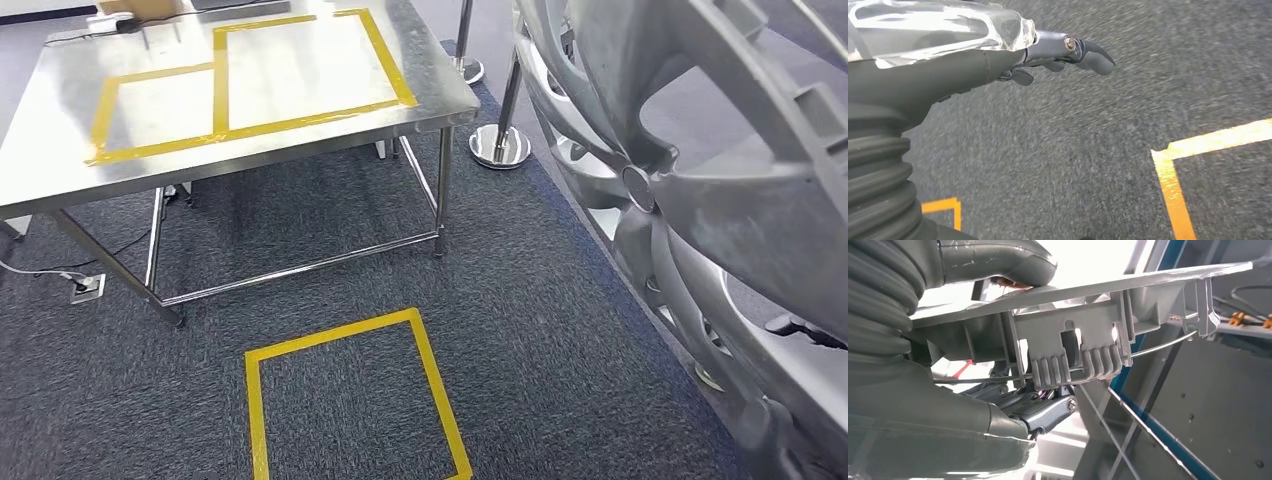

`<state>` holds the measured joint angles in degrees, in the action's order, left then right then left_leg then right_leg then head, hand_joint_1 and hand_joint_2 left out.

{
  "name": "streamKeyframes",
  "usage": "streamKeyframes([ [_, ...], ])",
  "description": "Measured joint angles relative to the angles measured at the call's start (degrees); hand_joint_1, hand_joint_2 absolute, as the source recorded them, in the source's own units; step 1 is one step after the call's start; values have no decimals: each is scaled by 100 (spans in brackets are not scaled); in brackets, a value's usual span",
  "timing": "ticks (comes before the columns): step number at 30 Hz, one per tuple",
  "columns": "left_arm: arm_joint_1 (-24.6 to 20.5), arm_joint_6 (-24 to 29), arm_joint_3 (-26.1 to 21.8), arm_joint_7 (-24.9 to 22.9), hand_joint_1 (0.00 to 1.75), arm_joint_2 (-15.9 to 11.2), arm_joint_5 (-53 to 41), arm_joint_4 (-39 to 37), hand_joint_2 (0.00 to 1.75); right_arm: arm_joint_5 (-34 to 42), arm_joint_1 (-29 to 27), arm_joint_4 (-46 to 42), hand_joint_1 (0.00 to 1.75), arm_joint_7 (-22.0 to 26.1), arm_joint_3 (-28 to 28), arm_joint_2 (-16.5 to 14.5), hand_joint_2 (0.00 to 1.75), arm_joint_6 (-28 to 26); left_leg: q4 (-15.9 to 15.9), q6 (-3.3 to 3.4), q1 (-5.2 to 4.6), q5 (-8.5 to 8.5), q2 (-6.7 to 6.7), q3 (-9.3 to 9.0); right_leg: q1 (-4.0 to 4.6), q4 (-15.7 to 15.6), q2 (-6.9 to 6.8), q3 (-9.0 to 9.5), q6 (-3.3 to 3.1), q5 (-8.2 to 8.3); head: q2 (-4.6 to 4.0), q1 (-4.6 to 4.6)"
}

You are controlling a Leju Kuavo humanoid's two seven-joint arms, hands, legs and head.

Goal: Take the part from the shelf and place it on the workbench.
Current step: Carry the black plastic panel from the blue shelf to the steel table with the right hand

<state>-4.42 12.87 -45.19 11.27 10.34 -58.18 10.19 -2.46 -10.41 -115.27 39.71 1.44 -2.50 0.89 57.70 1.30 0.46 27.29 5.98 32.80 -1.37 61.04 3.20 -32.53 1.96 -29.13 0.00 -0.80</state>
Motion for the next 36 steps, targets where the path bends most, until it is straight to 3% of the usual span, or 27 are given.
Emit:
streamKeyframes([
  [2,5,-40,-1,-22,0,3,-8,-1,175,13,1,1,175,-1,5,1,175,11,14,-73,9,-6,122,53,-3,-245,168,90,-37,46,1,-3],
  [4,24,-58,-1,-38,0,4,-22,-2,175,20,14,0,175,-3,8,-4,175,17,5,-148,30,-23,183,93,9,-266,62,100,-98,68,1,9],
  [6,29,-63,-1,-47,0,10,-29,-4,175,26,30,-1,175,-3,9,-19,175,25,187,-200,13,100,-79,190,-5,-293,-87,121,-171,84,0,65],
  [8,12,-64,1,-50,0,16,-28,-4,175,27,34,-2,175,-2,15,-30,175,34,807,-232,-2,436,-439,493,-4,-303,-253,132,-219,78,0,136],
  [10,9,-66,1,-50,0,17,-27,-5,175,27,30,-2,175,-2,21,-33,175,46,1499,-253,12,693,-536,845,3,-302,-423,134,-236,65,0,170],
  [11,15,-67,0,-50,0,16,-26,-6,175,26,30,-2,175,-2,22,-33,175,53,1610,-257,16,681,-548,905,3,-302,-503,138,-236,59,0,183],
  [12,21,-68,-2,-51,0,14,-23,-6,175,26,30,-2,175,-2,23,-34,175,61,1485,-256,18,564,-568,841,3,-301,-580,147,-229,50,0,200],
  [13,23,-68,-3,-51,0,11,-21,-5,175,26,33,-2,175,-2,24,-34,175,69,1152,-247,16,381,-621,662,3,-301,-652,163,-217,39,0,216],
  [15,17,-68,-3,-52,0,9,-18,-3,175,27,38,-2,175,-2,25,-34,175,80,358,-203,-11,83,-885,225,26,-300,-771,206,-170,5,0,252],
  [17,8,-69,-3,-51,0,11,-17,-2,175,27,45,-2,175,-2,25,-33,175,89,15,-145,-49,12,-1029,46,56,-307,-871,248,-112,-24,0,254],
  [19,7,-69,-3,-50,0,13,-16,-2,175,27,68,-1,175,-2,24,-33,175,103,-3,-81,-51,2,-907,59,56,-334,-962,284,-48,-41,0,241],
  [21,8,-69,-4,-52,0,15,-16,-1,175,28,97,2,175,-2,25,-31,175,112,-35,-13,-16,-33,-782,48,40,-213,-805,259,18,-158,1,216],
  [23,4,-70,-6,-57,0,18,-16,0,175,39,109,7,175,-2,29,-27,175,113,-49,34,8,-54,-652,43,32,379,-501,5,54,-490,1,143],
  [25,5,-78,-7,-63,0,26,-16,-1,175,62,106,19,175,-2,37,-25,175,121,-46,52,5,-57,-522,50,36,1158,-380,-384,62,-783,0,78],
  [26,8,-81,-8,-68,0,29,-17,-1,175,91,106,27,175,-3,42,-23,175,139,-44,54,3,-57,-460,49,38,1338,-367,-496,57,-787,0,57],
  [27,11,-85,-9,-73,0,31,-18,-1,175,132,107,35,175,-3,47,-22,175,168,-42,54,2,-56,-408,43,37,1279,-362,-501,44,-674,0,35],
  [29,14,-88,-11,-78,0,38,-22,-1,175,215,120,42,175,-3,52,-21,175,233,-31,36,5,-45,-316,25,33,545,-341,-225,8,-236,0,-10],
  [31,14,-92,-13,-78,0,46,-27,-1,175,258,136,44,175,-2,54,-22,175,275,-2,-5,-15,-19,-262,35,35,-141,-296,44,-28,44,0,-39],
  [32,16,-93,-14,-78,0,46,-28,-1,175,268,141,45,175,-2,56,-24,175,289,12,-10,-26,-5,-251,48,37,-286,-277,91,-38,80,0,-37],
  [36,20,-100,-22,-76,0,47,-28,0,175,280,142,48,175,-2,74,-38,175,326,-13,9,-30,-4,-260,35,57,-307,-265,89,-61,84,0,40],
])
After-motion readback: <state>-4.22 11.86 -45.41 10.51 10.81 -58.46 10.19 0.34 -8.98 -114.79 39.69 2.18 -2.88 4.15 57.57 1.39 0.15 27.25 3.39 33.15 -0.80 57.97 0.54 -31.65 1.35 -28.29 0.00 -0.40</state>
